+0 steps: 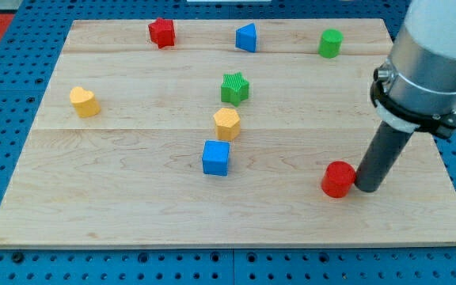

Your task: Slide the red circle towards the bottom center

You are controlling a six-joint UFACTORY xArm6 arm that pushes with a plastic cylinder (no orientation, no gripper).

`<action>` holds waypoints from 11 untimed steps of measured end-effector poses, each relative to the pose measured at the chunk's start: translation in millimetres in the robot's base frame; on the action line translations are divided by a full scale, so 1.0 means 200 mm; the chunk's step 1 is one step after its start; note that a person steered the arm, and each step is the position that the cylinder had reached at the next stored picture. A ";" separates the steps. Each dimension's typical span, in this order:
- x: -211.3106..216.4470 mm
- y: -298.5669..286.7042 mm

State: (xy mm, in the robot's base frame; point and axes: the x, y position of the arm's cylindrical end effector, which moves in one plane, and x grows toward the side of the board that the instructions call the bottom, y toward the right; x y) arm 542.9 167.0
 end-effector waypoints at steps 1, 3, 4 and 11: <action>-0.02 -0.04; -0.13 -0.07; -0.07 -0.34; 0.17 -0.73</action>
